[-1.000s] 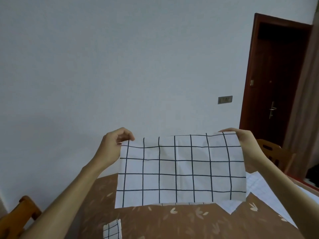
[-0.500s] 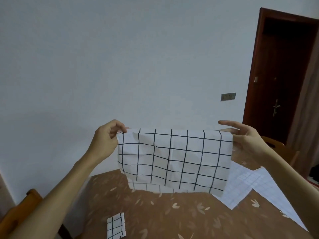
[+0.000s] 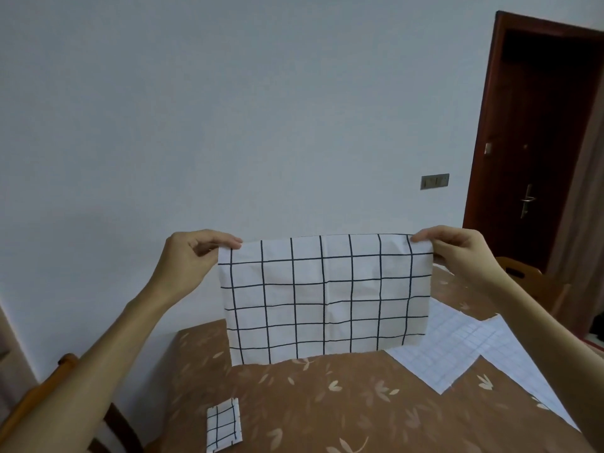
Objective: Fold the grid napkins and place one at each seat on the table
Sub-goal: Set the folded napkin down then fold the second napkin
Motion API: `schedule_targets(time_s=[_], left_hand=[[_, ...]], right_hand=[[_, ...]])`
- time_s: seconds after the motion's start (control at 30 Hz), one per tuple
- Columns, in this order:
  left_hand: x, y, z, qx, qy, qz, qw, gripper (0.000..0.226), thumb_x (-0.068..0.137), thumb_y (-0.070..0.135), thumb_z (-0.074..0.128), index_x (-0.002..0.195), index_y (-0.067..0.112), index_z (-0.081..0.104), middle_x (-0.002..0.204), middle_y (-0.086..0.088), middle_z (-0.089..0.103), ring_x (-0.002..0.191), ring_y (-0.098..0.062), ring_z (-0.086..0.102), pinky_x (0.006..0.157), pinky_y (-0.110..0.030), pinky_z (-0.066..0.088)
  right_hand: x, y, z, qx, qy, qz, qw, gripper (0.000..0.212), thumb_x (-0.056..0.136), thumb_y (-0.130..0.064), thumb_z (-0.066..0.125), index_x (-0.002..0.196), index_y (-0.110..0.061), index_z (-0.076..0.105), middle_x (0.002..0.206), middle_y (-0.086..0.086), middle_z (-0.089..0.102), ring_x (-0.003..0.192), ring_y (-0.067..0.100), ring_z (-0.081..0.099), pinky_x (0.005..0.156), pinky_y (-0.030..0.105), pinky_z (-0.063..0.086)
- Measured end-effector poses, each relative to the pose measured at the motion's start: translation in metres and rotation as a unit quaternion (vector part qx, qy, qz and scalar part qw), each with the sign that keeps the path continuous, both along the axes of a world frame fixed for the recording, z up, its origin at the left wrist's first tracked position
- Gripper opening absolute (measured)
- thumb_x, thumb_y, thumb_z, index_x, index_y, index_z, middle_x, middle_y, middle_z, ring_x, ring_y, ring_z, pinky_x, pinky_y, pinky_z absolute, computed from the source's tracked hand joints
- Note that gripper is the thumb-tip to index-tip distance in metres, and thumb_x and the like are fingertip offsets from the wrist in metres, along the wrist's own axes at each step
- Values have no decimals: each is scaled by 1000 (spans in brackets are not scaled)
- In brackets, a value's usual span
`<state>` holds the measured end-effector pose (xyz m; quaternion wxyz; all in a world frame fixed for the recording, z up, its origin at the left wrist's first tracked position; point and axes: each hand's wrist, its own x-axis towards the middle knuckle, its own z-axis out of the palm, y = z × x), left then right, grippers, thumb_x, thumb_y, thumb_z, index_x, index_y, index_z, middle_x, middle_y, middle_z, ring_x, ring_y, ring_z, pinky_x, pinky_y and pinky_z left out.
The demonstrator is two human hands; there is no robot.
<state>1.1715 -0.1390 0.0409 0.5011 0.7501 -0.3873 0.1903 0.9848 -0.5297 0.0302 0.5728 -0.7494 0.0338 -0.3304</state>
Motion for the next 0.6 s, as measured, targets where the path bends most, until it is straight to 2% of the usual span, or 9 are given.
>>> schedule_targets(time_s=[0.1, 0.17, 0.23, 0.3, 0.33, 0.4, 0.47, 0.53, 0.6], left_hand=[[-1, 5, -2, 30, 6, 15, 999, 45, 88, -18, 53, 85, 18, 80, 99, 9, 79, 103, -4, 72, 94, -11, 51], [-1, 7, -6, 49, 26, 26, 998, 45, 89, -14, 50, 88, 19, 81, 102, 7, 79, 103, -3, 71, 95, -13, 51], [-2, 4, -10, 47, 68, 11, 996, 40, 91, -1, 45, 97, 20, 79, 105, 3, 78, 101, -9, 72, 97, -30, 55], [-6, -5, -14, 42, 115, -25, 992, 44, 87, 17, 37, 109, 26, 74, 111, 1, 76, 102, -14, 72, 97, -42, 54], [-10, -12, -16, 44, 128, -38, 990, 43, 85, 24, 39, 114, 29, 71, 113, 2, 75, 104, -12, 71, 98, -42, 52], [-22, -30, -19, 66, 122, -49, 989, 40, 83, 42, 55, 120, 33, 67, 116, 8, 73, 108, -5, 67, 102, -35, 51], [-35, -51, -24, 99, 117, -79, 985, 62, 72, 60, 69, 128, 33, 61, 120, 12, 69, 111, 0, 65, 99, -29, 52], [-50, -74, -31, 105, 145, -118, 977, 75, 67, 64, 76, 132, 32, 58, 123, 11, 67, 112, -1, 65, 98, -28, 53], [-64, -94, -42, 85, 193, -159, 965, 68, 69, 57, 80, 127, 28, 62, 120, 7, 71, 110, -5, 67, 98, -31, 54]], right_hand=[[-2, 6, 1, 50, 1, 25, 998, 36, 98, 4, 41, 89, 0, 75, 95, 7, 79, 99, 23, 73, 81, 22, 60], [-4, 15, 4, 53, -8, 45, 998, 28, 99, -3, 47, 95, -2, 75, 99, 8, 79, 104, 24, 72, 89, 25, 58], [-3, 25, 6, -5, -6, 24, 1000, 14, 93, -11, 65, 99, -7, 77, 100, 5, 79, 102, 20, 73, 92, 26, 57], [3, 38, 7, -46, -8, 32, 998, 14, 84, -8, 75, 98, -8, 77, 98, 8, 78, 99, 24, 73, 94, 30, 57], [6, 46, 9, -57, -11, 51, 997, 13, 83, -5, 76, 96, -8, 78, 97, 9, 78, 98, 26, 73, 95, 32, 56], [13, 63, 11, -96, -12, 89, 991, 13, 84, 1, 75, 90, -10, 78, 95, 6, 79, 96, 22, 74, 94, 33, 56], [18, 78, 16, -179, -4, 120, 977, 15, 86, 0, 73, 89, -14, 78, 94, 0, 79, 94, 17, 74, 91, 29, 56], [22, 90, 19, -252, 2, 134, 958, 17, 88, -1, 71, 92, -16, 78, 94, -5, 79, 94, 13, 73, 92, 27, 55], [25, 100, 23, -285, 1, 127, 950, 19, 88, 0, 70, 93, -17, 78, 94, -8, 78, 94, 7, 72, 91, 25, 55]])
